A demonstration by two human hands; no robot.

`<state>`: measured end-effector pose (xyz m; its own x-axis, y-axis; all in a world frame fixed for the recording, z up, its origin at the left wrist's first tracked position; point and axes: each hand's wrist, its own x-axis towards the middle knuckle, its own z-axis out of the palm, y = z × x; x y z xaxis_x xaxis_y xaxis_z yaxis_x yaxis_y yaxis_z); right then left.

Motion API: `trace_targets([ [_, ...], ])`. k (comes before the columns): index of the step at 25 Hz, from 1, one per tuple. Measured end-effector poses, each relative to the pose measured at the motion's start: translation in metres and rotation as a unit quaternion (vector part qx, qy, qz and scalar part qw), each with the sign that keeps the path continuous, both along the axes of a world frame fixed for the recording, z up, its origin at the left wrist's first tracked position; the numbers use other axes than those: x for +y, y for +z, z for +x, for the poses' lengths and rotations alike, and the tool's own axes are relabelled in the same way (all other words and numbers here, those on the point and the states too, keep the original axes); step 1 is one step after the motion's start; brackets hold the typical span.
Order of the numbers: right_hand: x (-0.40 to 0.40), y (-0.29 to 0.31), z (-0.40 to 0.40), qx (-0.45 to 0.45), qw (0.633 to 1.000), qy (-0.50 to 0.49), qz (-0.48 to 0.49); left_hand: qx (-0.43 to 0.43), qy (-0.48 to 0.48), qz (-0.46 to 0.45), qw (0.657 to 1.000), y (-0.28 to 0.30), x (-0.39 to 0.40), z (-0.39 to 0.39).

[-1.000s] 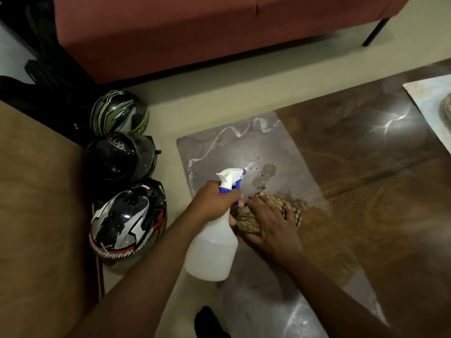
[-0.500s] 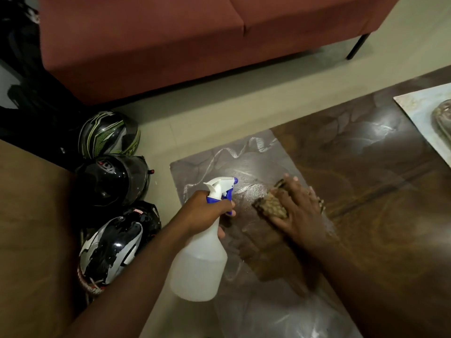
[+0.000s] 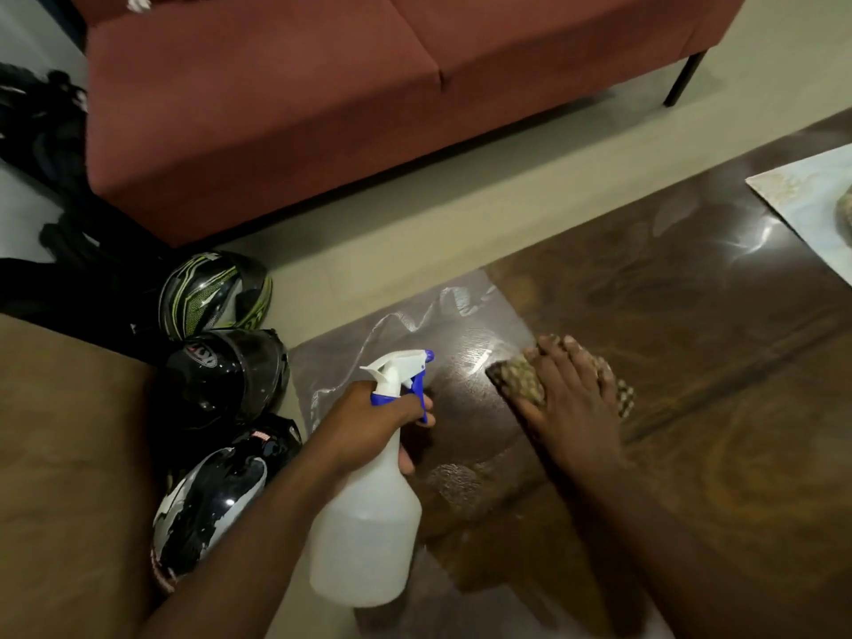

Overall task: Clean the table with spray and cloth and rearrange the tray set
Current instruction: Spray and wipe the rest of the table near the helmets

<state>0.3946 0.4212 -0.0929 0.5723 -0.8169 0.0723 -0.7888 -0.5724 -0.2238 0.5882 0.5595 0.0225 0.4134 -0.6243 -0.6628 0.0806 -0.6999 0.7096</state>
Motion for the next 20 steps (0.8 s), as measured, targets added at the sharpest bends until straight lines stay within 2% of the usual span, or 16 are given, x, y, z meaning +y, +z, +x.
trace_targets([
  [1,-0.009,0.002,0.023,-0.007,0.999,-0.029,0.012,-0.007,0.006,0.001,1.0,-0.002,-0.004,0.0],
  [2,-0.009,0.002,0.047,-0.021,1.0,-0.017,0.011,-0.011,0.014,0.003,1.0,-0.003,-0.007,-0.002],
  [4,0.015,-0.006,0.067,-0.037,0.993,0.115,-0.009,-0.021,0.026,0.017,0.999,-0.003,-0.012,-0.009],
  [6,0.031,-0.01,0.045,-0.026,0.971,0.236,-0.005,-0.02,0.025,0.027,0.999,0.004,-0.016,-0.014],
  [8,-0.002,-0.006,0.027,-0.041,0.979,0.2,-0.016,-0.011,0.031,0.008,0.999,0.011,-0.025,-0.011],
  [12,-0.064,-0.001,0.086,-0.035,0.999,-0.005,0.013,-0.005,0.027,-0.011,1.0,-0.002,-0.041,0.013],
  [13,-0.059,-0.003,0.105,-0.038,0.999,-0.012,0.001,-0.002,0.017,-0.01,1.0,-0.009,-0.042,0.02],
  [15,-0.039,-0.007,0.122,-0.044,0.996,0.075,-0.021,0.004,0.017,-0.005,1.0,-0.022,-0.037,0.034],
  [17,-0.026,-0.014,0.098,-0.032,0.983,0.176,-0.032,0.003,-0.001,0.003,1.0,-0.027,-0.036,0.041],
  [18,-0.032,-0.015,0.082,-0.026,0.98,0.196,-0.025,0.003,-0.002,0.008,1.0,-0.025,-0.034,0.044],
  [20,-0.057,-0.007,0.076,-0.042,0.992,0.116,-0.003,0.009,0.0,0.002,1.0,-0.018,-0.032,0.051],
])
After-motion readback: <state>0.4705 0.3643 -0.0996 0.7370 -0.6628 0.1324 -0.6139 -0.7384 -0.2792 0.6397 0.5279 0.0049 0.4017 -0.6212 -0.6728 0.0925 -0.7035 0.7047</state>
